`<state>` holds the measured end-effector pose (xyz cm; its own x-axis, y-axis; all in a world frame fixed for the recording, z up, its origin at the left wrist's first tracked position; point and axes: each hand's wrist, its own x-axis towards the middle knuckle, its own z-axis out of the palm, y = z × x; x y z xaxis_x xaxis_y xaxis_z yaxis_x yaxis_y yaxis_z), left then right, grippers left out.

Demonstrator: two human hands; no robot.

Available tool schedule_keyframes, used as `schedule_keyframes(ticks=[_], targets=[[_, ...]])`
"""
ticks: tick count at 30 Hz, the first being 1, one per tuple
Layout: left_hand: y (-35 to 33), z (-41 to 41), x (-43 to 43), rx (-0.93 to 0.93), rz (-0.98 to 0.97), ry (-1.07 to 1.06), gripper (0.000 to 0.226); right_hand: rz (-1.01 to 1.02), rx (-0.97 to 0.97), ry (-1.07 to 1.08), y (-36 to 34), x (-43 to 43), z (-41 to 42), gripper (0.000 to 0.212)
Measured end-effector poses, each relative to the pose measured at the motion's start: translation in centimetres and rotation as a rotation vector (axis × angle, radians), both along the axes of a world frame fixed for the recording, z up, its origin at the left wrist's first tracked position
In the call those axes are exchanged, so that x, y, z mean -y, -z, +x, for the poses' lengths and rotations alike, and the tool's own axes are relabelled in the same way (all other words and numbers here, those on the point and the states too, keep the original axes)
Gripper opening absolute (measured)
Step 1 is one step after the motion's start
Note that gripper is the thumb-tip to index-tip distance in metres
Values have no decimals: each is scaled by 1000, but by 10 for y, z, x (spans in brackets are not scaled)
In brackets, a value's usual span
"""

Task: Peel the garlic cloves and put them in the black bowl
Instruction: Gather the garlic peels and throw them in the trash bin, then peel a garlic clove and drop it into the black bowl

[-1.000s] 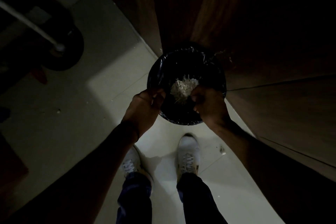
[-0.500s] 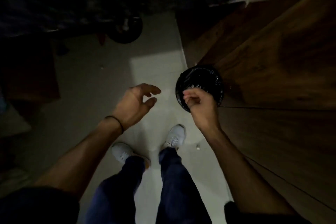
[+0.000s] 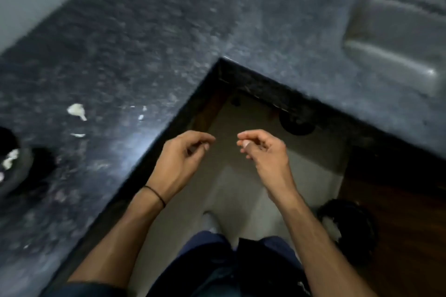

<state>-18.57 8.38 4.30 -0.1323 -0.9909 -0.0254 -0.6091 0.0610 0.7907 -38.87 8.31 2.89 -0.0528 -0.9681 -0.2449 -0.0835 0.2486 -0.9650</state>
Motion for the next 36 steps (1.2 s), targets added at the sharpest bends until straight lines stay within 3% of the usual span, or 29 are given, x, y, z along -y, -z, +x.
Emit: schedule_keyframes(ticks=[11, 25, 31, 36], targets=[[-1, 105, 9, -213, -62, -622, 19, -69, -39, -415, -19, 122, 143, 25], [3, 132, 32, -75, -102, -1299, 20, 5, -52, -987, 12, 217, 256, 20], [16, 148, 23, -18, -96, -1277, 38, -116, -101, -1040, 31, 215, 295, 20], [30, 171, 27, 113, 8, -1108, 29, -345, -162, -1042, 37, 204, 297, 16]])
